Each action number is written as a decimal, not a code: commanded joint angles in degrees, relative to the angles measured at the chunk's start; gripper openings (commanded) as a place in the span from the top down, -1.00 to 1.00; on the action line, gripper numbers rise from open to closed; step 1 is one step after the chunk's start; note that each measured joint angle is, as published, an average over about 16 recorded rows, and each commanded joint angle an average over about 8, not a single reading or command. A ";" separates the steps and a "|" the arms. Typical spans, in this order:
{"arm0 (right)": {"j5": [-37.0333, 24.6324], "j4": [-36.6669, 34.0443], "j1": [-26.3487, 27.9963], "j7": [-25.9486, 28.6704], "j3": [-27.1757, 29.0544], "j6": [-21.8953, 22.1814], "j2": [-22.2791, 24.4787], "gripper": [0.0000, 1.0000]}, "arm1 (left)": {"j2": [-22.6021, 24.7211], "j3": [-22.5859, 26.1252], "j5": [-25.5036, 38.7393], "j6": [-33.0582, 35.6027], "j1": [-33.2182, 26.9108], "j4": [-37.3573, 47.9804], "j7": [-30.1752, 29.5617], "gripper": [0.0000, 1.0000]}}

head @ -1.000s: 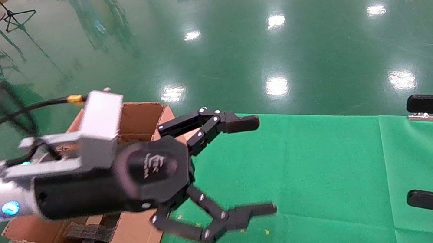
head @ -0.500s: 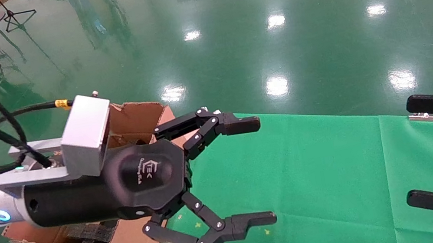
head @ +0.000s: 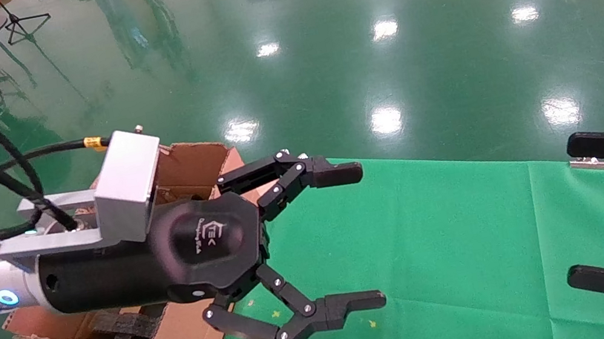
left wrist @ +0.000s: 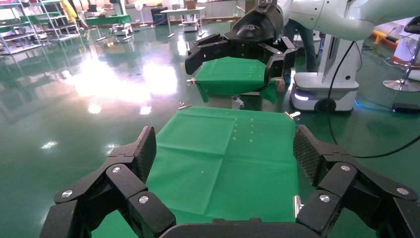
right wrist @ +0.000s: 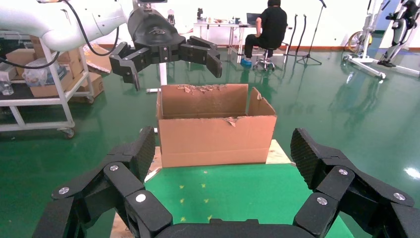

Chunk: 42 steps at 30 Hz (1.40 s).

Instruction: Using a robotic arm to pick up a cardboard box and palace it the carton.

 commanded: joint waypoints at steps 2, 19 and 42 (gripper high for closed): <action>0.00 0.00 0.00 0.00 0.00 0.00 0.00 -1.00 | 0.00 0.11 0.09 -0.04 -0.09 0.06 -0.05 -1.00; 0.00 0.00 0.00 0.00 0.00 0.00 0.00 -1.00 | 0.00 0.33 0.29 -0.14 -0.29 0.16 -0.13 -1.00; 0.00 0.00 0.00 0.00 0.00 0.00 0.00 -1.00 | 0.00 0.41 0.35 -0.16 -0.35 0.22 -0.17 -1.00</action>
